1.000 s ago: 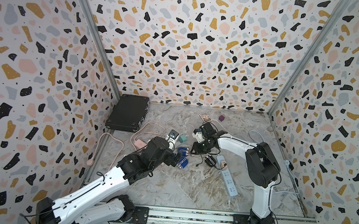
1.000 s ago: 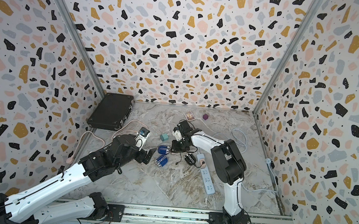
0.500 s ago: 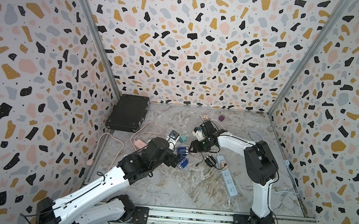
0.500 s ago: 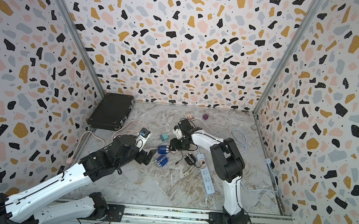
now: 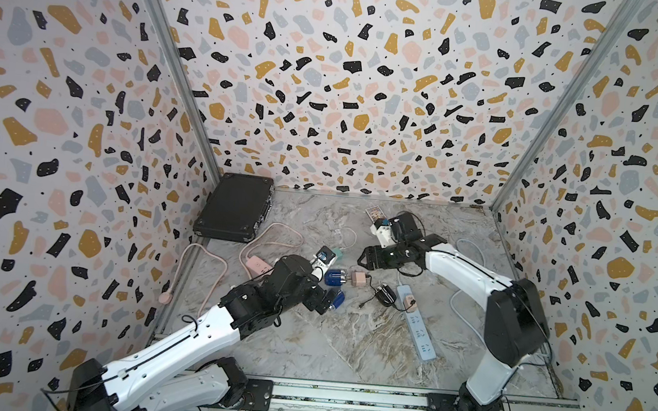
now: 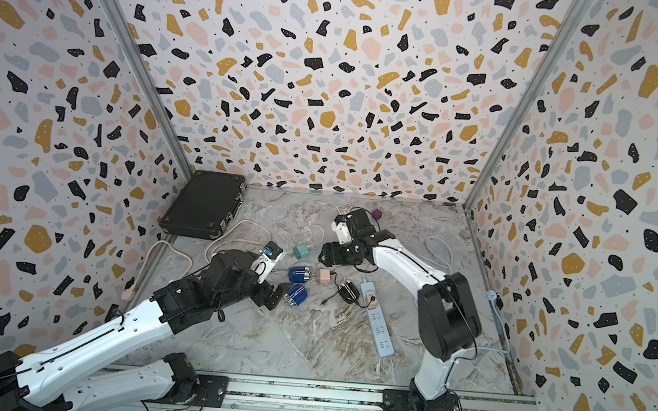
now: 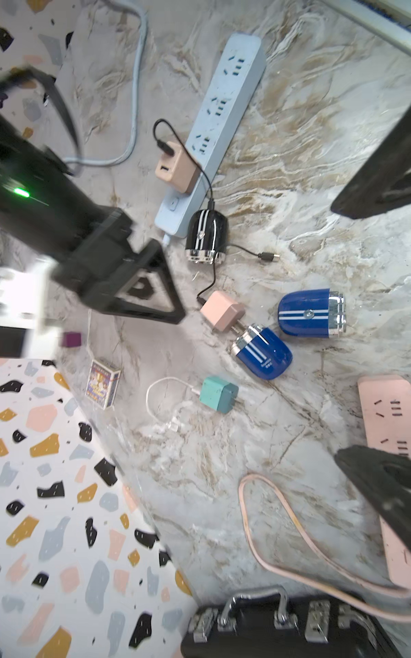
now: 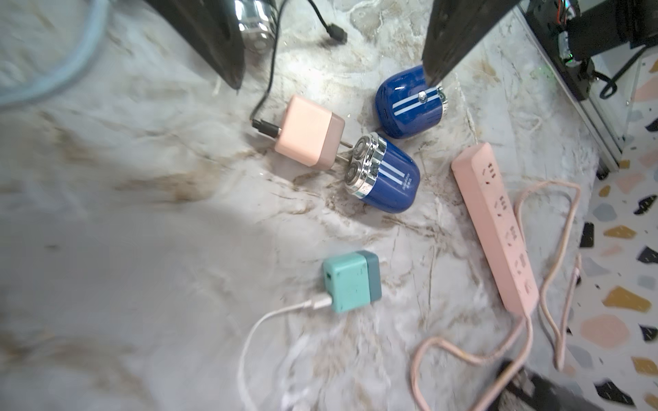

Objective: Unplug the electric shaver
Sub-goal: Place the plug at the center of the board, then pick up the electric shaver from the center of the board.

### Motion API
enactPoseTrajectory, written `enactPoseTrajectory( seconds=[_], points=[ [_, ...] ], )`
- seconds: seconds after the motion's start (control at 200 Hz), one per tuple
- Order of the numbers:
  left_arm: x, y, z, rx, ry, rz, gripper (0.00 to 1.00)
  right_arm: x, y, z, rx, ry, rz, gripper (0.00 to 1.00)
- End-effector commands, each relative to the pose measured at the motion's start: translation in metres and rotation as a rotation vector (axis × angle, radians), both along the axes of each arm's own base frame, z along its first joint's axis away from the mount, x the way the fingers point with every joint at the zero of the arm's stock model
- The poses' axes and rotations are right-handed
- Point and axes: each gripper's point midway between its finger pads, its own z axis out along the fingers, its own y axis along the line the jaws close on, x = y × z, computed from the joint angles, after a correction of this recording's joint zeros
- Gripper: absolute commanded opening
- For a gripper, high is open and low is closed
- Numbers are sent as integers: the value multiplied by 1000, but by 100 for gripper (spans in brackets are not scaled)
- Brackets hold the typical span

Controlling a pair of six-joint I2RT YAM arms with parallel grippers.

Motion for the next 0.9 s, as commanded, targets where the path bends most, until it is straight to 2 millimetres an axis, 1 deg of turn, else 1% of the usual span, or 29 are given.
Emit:
enactPoseTrajectory(
  seconds=[0.0,0.02,0.035,0.075,0.115,0.195,0.265,0.33,0.405,0.435,0.501,0.551,0.626,0.661,0.761,0.801,0.811,0.896],
  points=[
    [-7,-24,-7,-29,-42,-153,100,-15,-40,8,-67,-44,-122,80],
    [-9,-25,-11,-22,-42,-168,100,-20,-45,7,-79,-42,-128,80],
    [-7,-29,-8,-35,-66,-179,100,-24,-49,7,-87,-42,-135,80],
    [-8,-36,-12,-27,-84,-212,100,-34,-59,3,-108,-31,-153,80],
    [-8,-42,-16,-18,-93,-233,100,-45,-66,-1,-113,-17,-160,80],
    [-4,-50,-14,-23,-105,-237,100,-63,-76,-9,-123,15,-169,80],
    [-2,-54,-14,-31,-104,-240,100,-73,-83,-15,-170,34,-150,78],
    [0,-55,-19,-17,-92,-239,100,-78,-92,-17,-253,39,-125,77],
    [-3,-62,-25,0,-90,-290,100,-80,-101,-13,-299,27,-133,77],
    [-3,-65,-27,7,-98,-312,100,-80,-103,-9,-295,10,-148,78],
    [-2,-74,-38,49,-129,-360,100,-82,-106,3,-256,-39,-177,79],
    [8,-79,-46,95,-168,-354,100,-85,-111,14,-232,-68,-202,80],
    [25,-86,-50,145,-258,-323,100,-92,-117,26,-204,-88,-230,81],
    [30,-93,-51,145,-288,-331,100,-95,-120,29,-191,-93,-244,81],
    [42,-111,-63,192,-296,-379,100,-105,-127,32,-158,-100,-269,82],
    [46,-118,-70,220,-288,-396,100,-109,-130,32,-148,-99,-277,82],
    [48,-120,-75,230,-281,-401,100,-110,-131,32,-145,-97,-278,82],
    [54,-132,-88,268,-284,-437,99,-117,-135,30,-123,-90,-289,83]
  ],
)
